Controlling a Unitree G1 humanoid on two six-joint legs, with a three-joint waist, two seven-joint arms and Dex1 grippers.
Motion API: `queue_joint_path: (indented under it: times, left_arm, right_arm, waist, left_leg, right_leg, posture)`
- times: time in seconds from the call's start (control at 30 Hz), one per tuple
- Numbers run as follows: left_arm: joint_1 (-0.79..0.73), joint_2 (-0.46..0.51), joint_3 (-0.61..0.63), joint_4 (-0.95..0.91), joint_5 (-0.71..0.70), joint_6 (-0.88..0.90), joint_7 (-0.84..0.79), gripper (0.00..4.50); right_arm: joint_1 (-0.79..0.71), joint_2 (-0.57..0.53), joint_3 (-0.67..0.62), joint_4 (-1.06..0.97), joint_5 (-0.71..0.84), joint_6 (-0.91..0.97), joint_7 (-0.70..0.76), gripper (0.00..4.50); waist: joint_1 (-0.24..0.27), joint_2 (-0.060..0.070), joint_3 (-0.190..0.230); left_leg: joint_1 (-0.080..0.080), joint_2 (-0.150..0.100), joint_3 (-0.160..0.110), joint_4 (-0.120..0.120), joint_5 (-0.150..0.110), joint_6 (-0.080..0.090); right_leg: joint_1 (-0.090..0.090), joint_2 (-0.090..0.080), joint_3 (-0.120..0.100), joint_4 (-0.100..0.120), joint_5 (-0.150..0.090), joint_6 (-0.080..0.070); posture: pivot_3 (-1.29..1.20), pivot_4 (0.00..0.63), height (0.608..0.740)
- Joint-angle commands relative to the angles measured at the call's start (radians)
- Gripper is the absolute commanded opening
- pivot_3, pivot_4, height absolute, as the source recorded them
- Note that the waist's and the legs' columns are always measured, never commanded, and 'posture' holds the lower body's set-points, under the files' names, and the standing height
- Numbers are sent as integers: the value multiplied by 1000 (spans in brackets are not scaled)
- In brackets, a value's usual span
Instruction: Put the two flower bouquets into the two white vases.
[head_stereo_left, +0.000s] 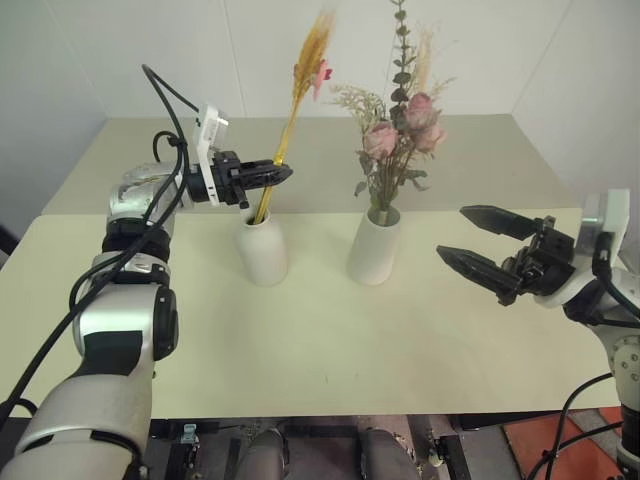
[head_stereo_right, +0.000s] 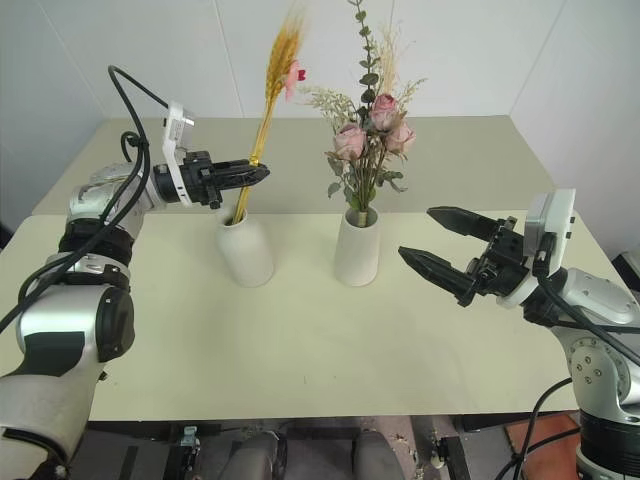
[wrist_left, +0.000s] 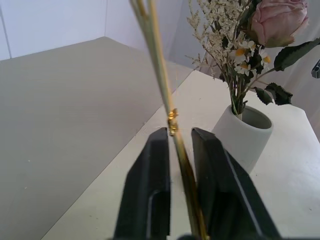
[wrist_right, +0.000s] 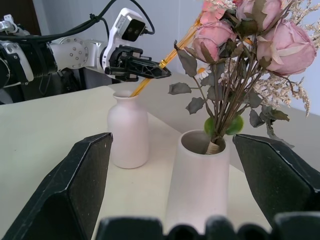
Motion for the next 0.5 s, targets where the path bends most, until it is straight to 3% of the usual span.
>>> queue_joint_path:
  times: [0.03,0.3,0.5]
  left_arm:
    - [7,6,30,-63,-25,0,19,286]
    - [80,40,58,-217,-72,73,15,286]
    - [221,42,116,-454,-159,163,87,286]
  right_arm:
    - [-6,-6,-17,-14,11,-6,0,4500]
    - [-4,-7,-18,-14,9,-6,2,4500]
    - [-4,-8,-19,-9,11,-6,7,4500]
  waist:
    - [-1,0,0]
    - [-2,0,0]
    - [-2,0,0]
  left_leg:
    - [0,0,0,0,0,0]
    - [0,0,0,0,0,0]
    - [0,0,0,0,0,0]
  right_leg:
    - [0,0,0,0,0,0]
    - [0,0,0,0,0,0]
    - [0,0,0,0,0,0]
  posture:
    - [0,150,740]
    - [0,150,740]
    - [0,150,740]
